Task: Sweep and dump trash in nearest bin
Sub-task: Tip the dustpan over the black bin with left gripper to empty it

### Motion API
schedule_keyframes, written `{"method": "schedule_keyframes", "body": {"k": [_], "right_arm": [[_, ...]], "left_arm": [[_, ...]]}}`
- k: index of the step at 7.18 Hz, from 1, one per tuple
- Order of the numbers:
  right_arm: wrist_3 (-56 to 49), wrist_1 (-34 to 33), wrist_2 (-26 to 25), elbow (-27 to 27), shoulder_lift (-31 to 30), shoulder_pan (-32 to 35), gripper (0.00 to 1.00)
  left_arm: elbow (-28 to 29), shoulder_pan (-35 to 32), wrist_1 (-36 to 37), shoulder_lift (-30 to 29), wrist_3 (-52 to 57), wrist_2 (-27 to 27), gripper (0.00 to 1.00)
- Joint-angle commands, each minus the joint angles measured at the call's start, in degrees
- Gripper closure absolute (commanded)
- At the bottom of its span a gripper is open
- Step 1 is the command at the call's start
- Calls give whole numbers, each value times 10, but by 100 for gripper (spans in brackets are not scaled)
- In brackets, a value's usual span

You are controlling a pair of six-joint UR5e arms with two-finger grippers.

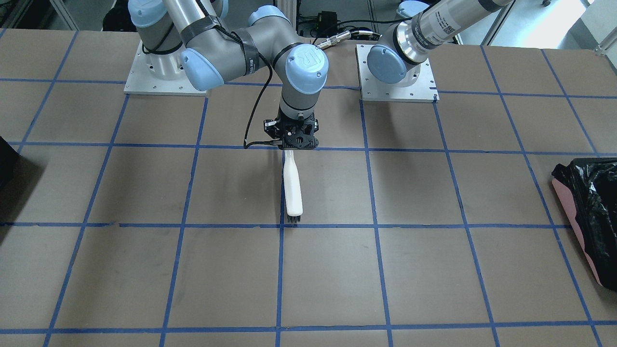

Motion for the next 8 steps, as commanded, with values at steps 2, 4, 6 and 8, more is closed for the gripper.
{"method": "schedule_keyframes", "body": {"k": [2,4,6,8], "right_arm": [[-25,-7,3,23,-19,-13,100],[-27,-22,6,33,-20,-27,100],[-18,-21,9,35,-20,-28,100],[1,-23,28,34,-16,-27,100]], "left_arm": [[-7,-3,8,15,71,4,100],[-2,-8,0,28,62,-2,100],[6,-52,-90,78,7,-7,100],[10,-83,-202,121,-132,-12,100]]}}
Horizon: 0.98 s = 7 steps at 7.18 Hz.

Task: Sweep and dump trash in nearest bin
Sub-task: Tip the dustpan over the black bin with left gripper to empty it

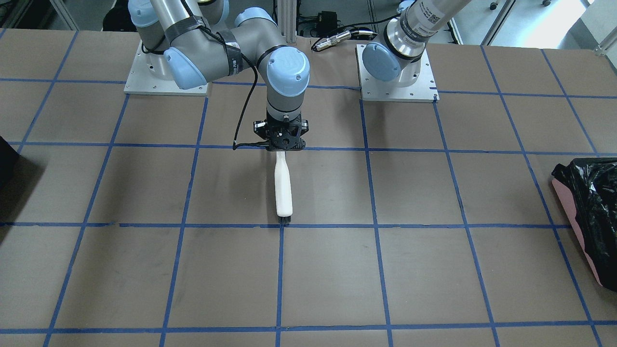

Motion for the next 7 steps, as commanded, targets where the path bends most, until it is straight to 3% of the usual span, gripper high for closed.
{"method": "schedule_keyframes", "body": {"k": [1,2,4,5,7], "right_arm": [[13,-1,7,0,3,1,100],[10,-1,7,0,5,1,99],[4,-8,0,-1,4,0,37],[2,-8,-2,-3,4,0,0],[-14,-4,-4,-9,0,-1,0]], "left_arm": [[2,-46,-119,40,-187,-8,100],[-3,-73,-158,51,-266,-10,100],[-4,-122,-231,69,-401,-41,100],[-5,-154,-254,77,-456,-41,100],[-10,-225,-271,76,-553,-42,100]]}}
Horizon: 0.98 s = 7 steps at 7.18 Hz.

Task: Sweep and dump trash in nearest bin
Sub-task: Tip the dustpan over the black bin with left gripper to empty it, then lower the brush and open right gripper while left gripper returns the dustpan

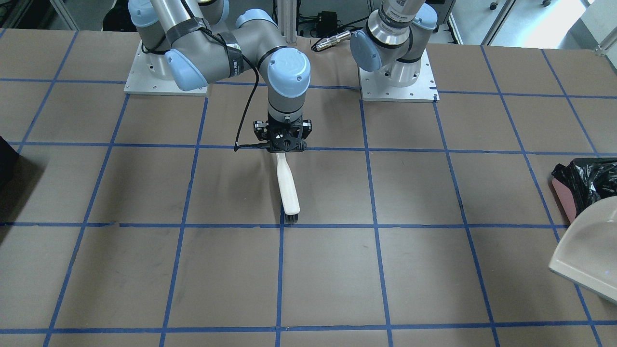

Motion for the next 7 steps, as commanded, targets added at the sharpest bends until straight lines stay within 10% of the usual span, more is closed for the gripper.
{"method": "schedule_keyframes", "body": {"k": [1,7], "right_arm": [[-16,6,-1,-16,-4,-2,0],[-191,215,-38,-152,-58,-115,0]], "left_arm": [[-11,-74,-24,8,-136,-1,100],[-61,-236,-35,2,-533,-31,100]]}}
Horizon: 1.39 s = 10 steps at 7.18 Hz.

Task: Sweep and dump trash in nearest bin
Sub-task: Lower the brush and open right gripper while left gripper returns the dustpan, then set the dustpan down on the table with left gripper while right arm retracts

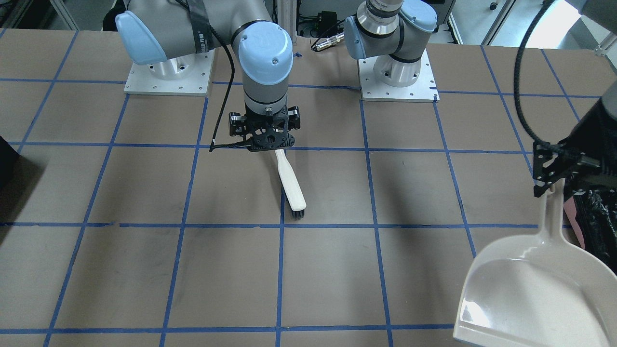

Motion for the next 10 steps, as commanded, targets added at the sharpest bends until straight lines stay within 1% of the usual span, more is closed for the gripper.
{"method": "schedule_keyframes", "body": {"k": [1,2,3,4,5,7,8,9,10], "right_arm": [[-120,33,-38,-18,-45,-78,0],[-158,32,-47,-21,-65,-125,0],[-217,31,-51,-24,-85,-176,0],[-243,25,-79,-30,-105,-219,0],[-245,25,-84,-30,-110,-244,0],[-241,28,-75,-41,-128,-246,0],[-238,34,-67,-38,-135,-245,0],[-242,33,-63,-36,-135,-245,0],[-244,33,-62,-34,-137,-244,0]], "left_arm": [[-33,-95,9,-12,-178,1,100],[-55,-137,37,-21,-228,0,100],[-84,-167,74,-27,-245,1,100],[-104,-180,84,-32,-250,-3,100],[-111,-196,85,-39,-296,-7,100],[-111,-276,94,-67,-393,-6,100],[-113,-297,110,-87,-406,-19,100],[-113,-309,123,-100,-438,-46,100],[-113,-327,132,-113,-447,-47,100]]}}
